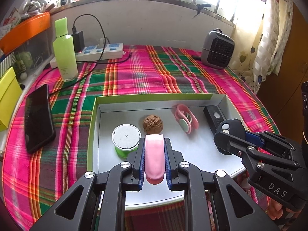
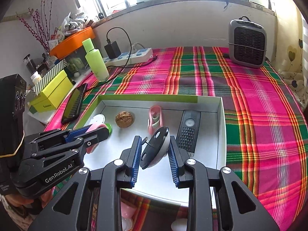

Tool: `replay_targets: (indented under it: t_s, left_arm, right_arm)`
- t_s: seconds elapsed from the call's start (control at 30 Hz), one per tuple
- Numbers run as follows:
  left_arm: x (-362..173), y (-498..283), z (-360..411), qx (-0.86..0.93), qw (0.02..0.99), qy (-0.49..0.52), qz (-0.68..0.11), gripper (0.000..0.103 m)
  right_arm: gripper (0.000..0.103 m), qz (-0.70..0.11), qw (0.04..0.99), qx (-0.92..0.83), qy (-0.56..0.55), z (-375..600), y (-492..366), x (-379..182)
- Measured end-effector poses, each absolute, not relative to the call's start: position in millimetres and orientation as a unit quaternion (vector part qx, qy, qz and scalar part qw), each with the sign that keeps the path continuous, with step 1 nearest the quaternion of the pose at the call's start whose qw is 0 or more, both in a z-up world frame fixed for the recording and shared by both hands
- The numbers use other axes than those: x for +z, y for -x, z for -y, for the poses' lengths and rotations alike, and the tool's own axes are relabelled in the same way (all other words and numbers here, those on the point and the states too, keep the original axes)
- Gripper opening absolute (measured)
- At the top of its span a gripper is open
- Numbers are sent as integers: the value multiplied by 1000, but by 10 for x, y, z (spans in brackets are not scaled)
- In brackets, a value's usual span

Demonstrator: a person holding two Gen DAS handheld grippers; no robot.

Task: Organize objects
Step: 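Carry pink case and black disc over the box with both tools, then open left tool to drop pink case in box while right tool releases black disc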

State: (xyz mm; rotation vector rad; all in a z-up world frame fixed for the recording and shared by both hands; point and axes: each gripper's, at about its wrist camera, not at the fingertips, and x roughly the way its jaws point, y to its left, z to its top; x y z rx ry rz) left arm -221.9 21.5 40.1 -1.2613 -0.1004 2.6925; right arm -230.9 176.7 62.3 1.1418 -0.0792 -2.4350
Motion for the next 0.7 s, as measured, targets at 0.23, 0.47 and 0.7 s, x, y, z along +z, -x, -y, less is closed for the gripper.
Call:
replay_targets:
  t_s: [0.23,0.47,0.7]
  left_arm:
    - [342,2286,-224,899,83,428,35,16]
    - [307,2342,-244,898,83,431,33,16]
    - [246,2403,-246,894,79,441,30,16]
  right_arm:
    - [29,21,226,-877,-424,-1716,2399,548]
    - [29,10,229,-873,-432,-1651,2489,500]
    - [29,-2,225,-870,-439,-1609,2553,429]
